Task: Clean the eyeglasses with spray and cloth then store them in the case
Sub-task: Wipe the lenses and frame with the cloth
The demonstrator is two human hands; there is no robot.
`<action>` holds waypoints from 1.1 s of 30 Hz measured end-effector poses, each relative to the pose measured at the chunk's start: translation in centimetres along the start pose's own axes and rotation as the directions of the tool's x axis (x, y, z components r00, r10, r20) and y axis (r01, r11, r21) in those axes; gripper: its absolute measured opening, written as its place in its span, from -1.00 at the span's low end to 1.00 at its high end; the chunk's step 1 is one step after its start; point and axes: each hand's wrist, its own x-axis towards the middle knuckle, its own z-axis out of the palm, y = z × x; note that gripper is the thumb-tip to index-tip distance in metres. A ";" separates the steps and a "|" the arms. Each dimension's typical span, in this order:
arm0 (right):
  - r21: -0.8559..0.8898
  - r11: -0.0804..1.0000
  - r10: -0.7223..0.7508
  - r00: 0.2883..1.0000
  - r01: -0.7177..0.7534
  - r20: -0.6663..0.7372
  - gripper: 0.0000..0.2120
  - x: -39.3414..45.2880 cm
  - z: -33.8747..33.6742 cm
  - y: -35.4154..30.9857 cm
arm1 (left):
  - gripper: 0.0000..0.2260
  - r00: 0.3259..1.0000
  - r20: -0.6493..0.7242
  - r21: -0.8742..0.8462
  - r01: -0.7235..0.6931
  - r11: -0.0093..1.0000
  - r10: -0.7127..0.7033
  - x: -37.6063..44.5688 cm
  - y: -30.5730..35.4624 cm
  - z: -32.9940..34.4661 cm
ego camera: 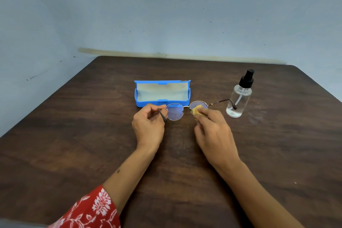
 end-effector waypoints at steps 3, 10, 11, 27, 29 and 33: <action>0.014 0.997 0.073 0.994 -0.072 -0.075 -0.72 0.3 -0.4 0.5 | -0.99 1.000 0.005 -0.017 0.017 1.000 -0.017 0.0 0.1 0.0; 0.032 0.999 0.025 0.999 -0.024 -0.020 -0.69 0.0 -0.1 -0.1 | -0.98 1.000 0.010 -0.008 0.023 1.000 -0.023 0.0 0.1 0.0; 0.037 0.999 0.037 0.999 -0.036 -0.029 -0.69 0.1 -0.1 0.1 | -0.98 1.000 0.007 -0.013 0.024 1.000 -0.023 0.0 0.2 0.0; 0.034 0.995 0.098 0.989 -0.095 -0.107 -0.71 0.1 -0.5 0.4 | -0.95 1.000 0.013 -0.015 0.010 1.000 -0.010 -0.1 0.2 0.1; 0.049 0.998 0.047 0.997 -0.044 -0.061 -0.71 -0.1 -0.1 0.0 | -0.96 1.000 0.010 -0.025 0.017 1.000 -0.017 -0.1 0.1 0.0; 0.068 0.993 0.104 0.992 -0.100 -0.068 -0.71 0.2 -0.3 0.2 | -0.98 1.000 -0.001 -0.044 0.024 0.999 -0.024 0.0 0.1 -0.1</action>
